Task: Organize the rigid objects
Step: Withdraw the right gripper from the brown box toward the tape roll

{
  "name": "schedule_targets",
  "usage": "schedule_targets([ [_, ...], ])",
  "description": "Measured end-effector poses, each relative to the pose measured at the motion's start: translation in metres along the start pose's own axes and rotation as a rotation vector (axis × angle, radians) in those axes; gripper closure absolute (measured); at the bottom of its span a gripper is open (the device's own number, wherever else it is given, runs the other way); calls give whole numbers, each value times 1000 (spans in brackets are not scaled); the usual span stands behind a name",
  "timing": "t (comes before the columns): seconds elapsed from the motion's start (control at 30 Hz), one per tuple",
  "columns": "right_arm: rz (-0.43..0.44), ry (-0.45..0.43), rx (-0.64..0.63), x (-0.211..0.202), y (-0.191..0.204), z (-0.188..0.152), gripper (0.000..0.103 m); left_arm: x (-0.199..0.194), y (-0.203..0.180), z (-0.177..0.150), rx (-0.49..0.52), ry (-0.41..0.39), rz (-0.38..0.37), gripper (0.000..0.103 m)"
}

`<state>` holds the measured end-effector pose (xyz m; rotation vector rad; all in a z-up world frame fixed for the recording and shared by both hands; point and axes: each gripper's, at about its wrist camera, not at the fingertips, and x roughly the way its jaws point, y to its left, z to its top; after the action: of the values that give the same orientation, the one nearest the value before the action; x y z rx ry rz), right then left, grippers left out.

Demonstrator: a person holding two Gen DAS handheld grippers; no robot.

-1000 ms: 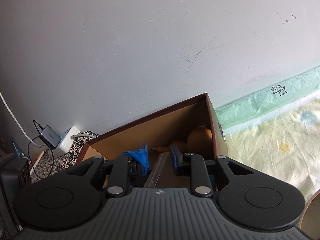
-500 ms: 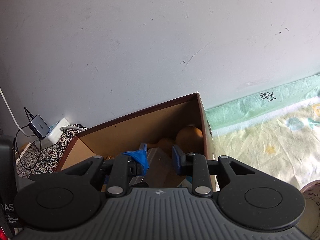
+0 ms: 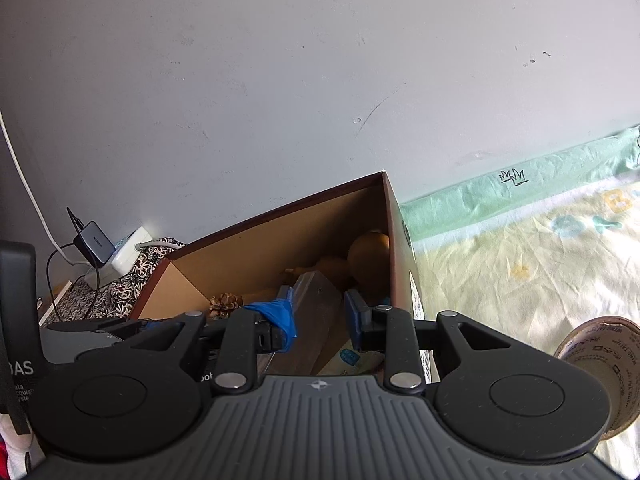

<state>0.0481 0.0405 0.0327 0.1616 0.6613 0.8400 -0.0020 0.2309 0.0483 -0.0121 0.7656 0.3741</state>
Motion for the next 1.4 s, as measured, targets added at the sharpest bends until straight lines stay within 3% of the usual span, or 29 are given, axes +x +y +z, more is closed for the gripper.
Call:
schedule_targets([
  [0.17, 13, -16, -38, -20, 9, -3, 92, -25, -6, -4, 16, -29, 43, 36],
  [0.67, -22, -42, -92, -72, 2, -25, 91, -70, -42, -24, -16, -53, 56, 33],
  [1.4, -91, -4, -22, -99, -20, -68, 89, -75, -76, -81, -31, 2, 40, 31],
])
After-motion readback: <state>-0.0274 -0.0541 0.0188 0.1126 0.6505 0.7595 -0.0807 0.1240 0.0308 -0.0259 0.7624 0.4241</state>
